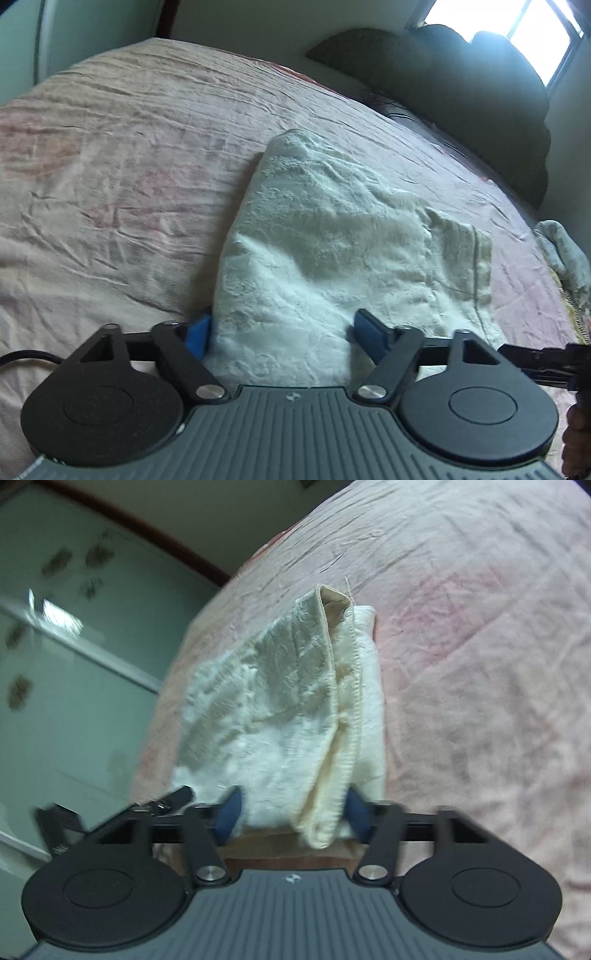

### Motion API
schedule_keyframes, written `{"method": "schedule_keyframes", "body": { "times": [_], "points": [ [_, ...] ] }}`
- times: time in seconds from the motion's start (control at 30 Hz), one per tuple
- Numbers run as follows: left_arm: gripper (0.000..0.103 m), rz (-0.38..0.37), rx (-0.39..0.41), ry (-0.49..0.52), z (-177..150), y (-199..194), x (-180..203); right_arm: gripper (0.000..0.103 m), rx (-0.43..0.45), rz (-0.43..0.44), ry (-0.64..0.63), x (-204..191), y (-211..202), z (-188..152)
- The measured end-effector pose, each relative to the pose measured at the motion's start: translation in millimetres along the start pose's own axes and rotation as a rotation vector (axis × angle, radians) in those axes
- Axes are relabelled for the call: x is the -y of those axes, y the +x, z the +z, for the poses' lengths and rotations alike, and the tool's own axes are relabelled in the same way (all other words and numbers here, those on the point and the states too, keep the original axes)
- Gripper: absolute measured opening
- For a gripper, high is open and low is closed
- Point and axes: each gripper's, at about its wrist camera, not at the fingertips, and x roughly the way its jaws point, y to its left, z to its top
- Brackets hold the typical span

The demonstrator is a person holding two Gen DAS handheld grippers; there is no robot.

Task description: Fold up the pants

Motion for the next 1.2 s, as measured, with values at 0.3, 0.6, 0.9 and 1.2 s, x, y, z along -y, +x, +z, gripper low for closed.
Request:
{"method": "schedule_keyframes", "body": {
  "times": [0.3, 0.6, 0.9, 1.2],
  "points": [
    [0.044, 0.032, 0.005, 0.093, -1, -11, 13, 0.014, -0.022, -0.075, -0.212, -17, -9, 10],
    [0.074, -0.145, -0.104, -0.114, 22, 4, -37, 0.076, 0.031, 0.292, 0.286, 78, -19, 10],
    [0.091, -0.313, -0.145, -0.225, 37, 27, -40, 0.077, -0.061, 0.261, 0.216, 70, 10, 35],
    [0.032, -0.202, -0.137, -0.183, 40, 33, -38, 0.024, -0.135, 0.114, -0.013, 24, 34, 41]
  ]
}}
